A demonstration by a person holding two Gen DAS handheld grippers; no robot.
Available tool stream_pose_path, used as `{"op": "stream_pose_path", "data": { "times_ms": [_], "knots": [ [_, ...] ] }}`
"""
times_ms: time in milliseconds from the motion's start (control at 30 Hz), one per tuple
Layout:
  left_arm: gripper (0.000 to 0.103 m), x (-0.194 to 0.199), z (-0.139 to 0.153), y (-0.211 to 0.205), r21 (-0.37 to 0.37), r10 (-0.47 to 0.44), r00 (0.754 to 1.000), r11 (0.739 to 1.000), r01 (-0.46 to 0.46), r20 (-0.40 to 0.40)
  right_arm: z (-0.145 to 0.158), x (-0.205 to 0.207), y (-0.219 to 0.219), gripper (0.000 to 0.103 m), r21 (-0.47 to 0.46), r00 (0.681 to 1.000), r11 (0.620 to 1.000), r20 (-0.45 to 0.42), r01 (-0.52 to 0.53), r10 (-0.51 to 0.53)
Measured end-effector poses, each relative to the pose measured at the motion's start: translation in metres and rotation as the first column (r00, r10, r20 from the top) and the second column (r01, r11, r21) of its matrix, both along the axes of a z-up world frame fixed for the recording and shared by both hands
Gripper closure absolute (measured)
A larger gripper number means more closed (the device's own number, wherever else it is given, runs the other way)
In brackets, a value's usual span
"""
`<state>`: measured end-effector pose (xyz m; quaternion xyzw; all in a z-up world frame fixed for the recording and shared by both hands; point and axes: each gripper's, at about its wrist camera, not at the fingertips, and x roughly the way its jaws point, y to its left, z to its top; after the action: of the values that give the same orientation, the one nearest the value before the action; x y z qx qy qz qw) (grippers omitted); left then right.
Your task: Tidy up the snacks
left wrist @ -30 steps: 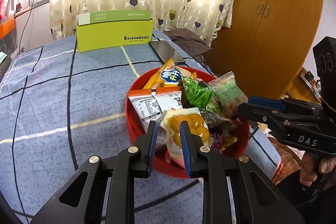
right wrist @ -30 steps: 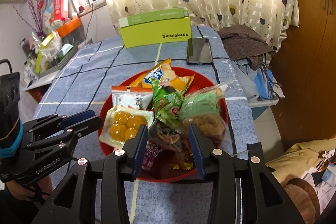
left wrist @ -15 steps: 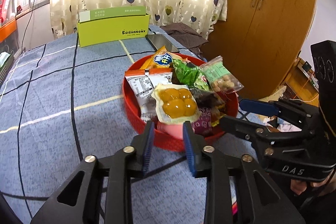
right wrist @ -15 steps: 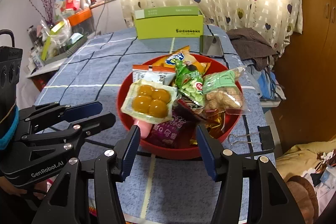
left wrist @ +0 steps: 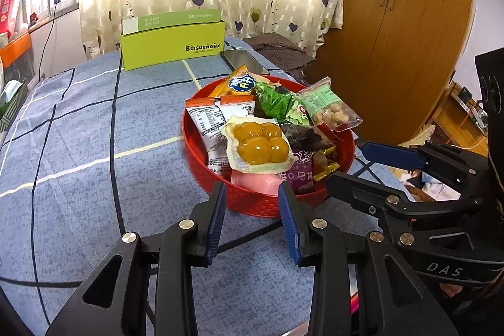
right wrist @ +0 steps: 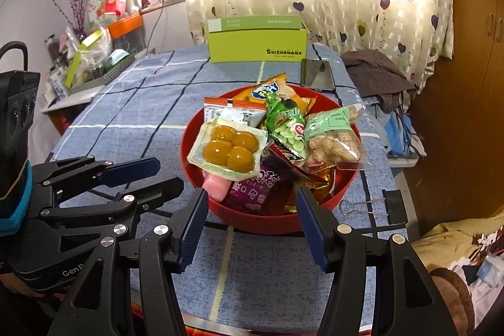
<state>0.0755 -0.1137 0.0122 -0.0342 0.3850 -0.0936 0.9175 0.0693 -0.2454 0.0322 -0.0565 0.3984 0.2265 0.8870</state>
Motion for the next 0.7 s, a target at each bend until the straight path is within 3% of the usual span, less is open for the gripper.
{"op": "stream_pose_path", "data": {
  "times_ms": [133,300,700],
  "knots": [
    [0.067,0.0022,-0.0046,-0.0015,-0.016,-0.012,1.0,1.0,0.012,-0.016,-0.0021,0.0012,-0.0007,0.046,-0.009,1.0,1.0,-0.007,-0.003,0.003],
    [0.068,0.0024,-0.0068,-0.0058,0.029,0.003,1.0,1.0,-0.003,-0.01,-0.0034,0.0026,-0.0006,0.046,-0.013,1.0,1.0,-0.012,-0.003,0.003],
    [0.068,0.0023,-0.0092,-0.0068,0.054,0.02,1.0,0.998,-0.019,-0.015,-0.0085,0.0038,0.0014,0.046,-0.03,1.0,1.0,-0.022,-0.002,0.001]
  ]
}}
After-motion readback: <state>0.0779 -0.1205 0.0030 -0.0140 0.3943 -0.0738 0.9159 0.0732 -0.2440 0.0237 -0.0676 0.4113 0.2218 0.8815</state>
